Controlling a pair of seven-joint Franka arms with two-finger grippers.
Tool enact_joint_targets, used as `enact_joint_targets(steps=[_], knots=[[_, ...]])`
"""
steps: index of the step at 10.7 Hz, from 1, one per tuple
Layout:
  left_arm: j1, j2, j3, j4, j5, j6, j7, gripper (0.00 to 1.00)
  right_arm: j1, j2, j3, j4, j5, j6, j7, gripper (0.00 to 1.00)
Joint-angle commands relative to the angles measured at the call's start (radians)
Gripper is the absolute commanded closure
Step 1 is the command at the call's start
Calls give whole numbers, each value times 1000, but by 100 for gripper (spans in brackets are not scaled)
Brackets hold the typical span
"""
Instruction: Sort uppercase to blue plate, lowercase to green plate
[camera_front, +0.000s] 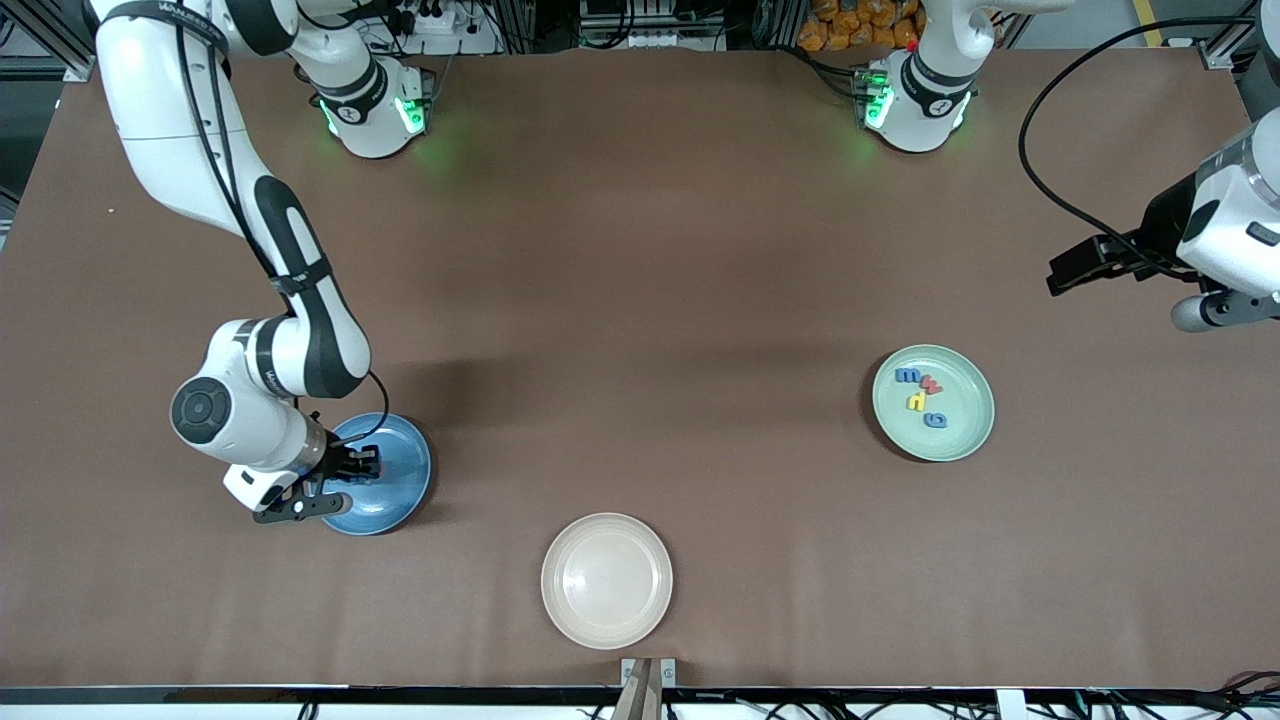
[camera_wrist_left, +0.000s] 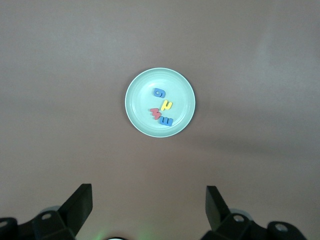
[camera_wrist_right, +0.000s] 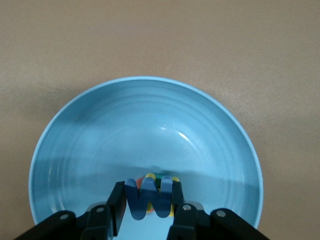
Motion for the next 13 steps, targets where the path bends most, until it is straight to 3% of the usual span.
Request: enact_joint_targets(steps=[1, 5, 9, 13], knots=[[1, -40, -2, -51, 6, 22, 22, 0, 9, 10, -11, 24, 12, -5, 4, 0], [2, -51, -2, -69, 6, 32, 22, 0, 35, -44, -40, 26, 4, -37, -2, 0], [1, -47, -3, -55, 47, 54, 102, 0, 48, -200, -40, 16, -14, -231, 6, 0], [-4, -47, -6, -58, 44, 52, 88, 0, 32, -355, -38, 13, -48, -339, 7, 0]])
